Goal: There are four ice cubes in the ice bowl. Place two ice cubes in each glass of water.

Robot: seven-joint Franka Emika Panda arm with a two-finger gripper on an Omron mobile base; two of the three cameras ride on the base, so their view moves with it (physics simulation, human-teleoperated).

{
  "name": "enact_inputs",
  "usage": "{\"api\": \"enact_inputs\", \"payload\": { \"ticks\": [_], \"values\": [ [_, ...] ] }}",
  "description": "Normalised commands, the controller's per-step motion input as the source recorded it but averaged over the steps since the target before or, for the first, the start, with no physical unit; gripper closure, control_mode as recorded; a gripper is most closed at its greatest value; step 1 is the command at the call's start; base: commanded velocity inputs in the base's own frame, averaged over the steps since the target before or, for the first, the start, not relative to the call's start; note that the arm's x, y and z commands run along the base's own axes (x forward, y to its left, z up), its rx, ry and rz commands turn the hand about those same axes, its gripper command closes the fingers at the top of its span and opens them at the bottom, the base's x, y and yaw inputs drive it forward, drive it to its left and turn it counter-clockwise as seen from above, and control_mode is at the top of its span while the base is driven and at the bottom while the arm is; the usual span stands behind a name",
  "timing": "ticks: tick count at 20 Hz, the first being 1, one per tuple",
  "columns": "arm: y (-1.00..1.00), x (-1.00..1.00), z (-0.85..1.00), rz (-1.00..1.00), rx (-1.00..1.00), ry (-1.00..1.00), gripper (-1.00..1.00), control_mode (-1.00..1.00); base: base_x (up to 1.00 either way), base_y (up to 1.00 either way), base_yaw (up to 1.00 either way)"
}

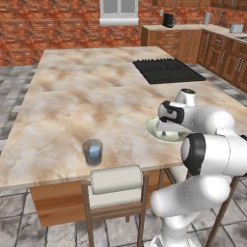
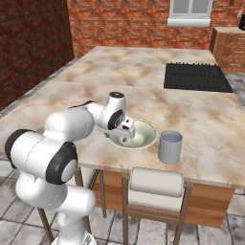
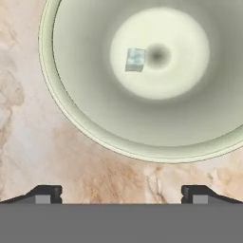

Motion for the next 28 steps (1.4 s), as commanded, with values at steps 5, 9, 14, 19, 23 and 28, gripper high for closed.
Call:
{"api": "enact_inputs", "payload": {
  "ticks": [5,9,14,19,23,28],
  "values": [
    [0.00,0.19,-0.11,0.07,0.00,0.00,-1.00,-1.00,0.00,0.00,0.00],
    [-0.06,0.13,-0.13,0.06,0.00,0.00,-1.00,-1.00,0.00,0.00,0.00],
    [-0.21,0.04,-0.09,0.01,0.00,0.00,-1.00,-1.00,0.00,0.00,0.00],
    [-0.09,0.12,-0.10,0.00,0.00,0.00,-1.00,-1.00,0.00,0.00,0.00],
    [0.00,0.33,-0.21,0.00,0.00,-0.01,-1.00,-1.00,0.00,0.00,0.00],
    [0.00,0.28,-0.23,0.00,0.00,0.00,-1.00,-1.00,0.00,0.00,0.00]
  ]
}}
